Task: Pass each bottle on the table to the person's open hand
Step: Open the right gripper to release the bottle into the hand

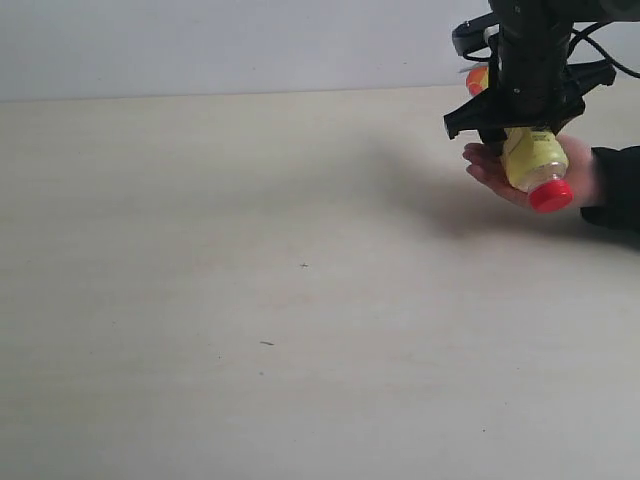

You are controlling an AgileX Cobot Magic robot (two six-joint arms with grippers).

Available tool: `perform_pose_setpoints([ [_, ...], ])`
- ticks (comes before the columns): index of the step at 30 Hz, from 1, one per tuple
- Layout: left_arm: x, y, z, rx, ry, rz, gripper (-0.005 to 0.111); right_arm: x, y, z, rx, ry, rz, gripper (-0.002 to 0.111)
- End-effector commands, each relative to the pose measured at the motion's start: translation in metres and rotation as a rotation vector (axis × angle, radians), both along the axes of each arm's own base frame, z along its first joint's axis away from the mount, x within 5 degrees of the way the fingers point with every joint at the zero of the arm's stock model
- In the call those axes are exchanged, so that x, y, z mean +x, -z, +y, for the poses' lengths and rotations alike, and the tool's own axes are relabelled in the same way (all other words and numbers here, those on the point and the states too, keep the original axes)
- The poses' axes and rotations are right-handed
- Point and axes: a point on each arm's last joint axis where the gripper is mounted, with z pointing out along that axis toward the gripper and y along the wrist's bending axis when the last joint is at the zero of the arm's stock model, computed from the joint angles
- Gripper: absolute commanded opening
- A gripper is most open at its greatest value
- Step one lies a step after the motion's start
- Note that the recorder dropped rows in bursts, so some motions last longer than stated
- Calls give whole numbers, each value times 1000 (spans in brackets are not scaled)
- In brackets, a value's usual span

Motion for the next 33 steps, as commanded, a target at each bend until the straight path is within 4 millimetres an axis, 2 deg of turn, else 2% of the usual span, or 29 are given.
perform_pose_setpoints([
  [1, 0, -1, 0, -6, 6, -13, 0, 2, -2, -4, -15, 1, -28, 6],
  [14, 0, -1, 0, -4, 6, -14, 0, 3, -2, -3, -17, -13, -31, 72],
  [17, 0, -1, 0, -4, 6, -14, 0, 3, -2, -3, -17, -13, -31, 84],
  [25, 0, -1, 0, -4, 6, -14, 0, 3, -3, -3, -12, -15, -41, 96],
  [33, 0, -1, 0, -4, 6, -14, 0, -3, -32, -2, 24, -29, -95, 98],
])
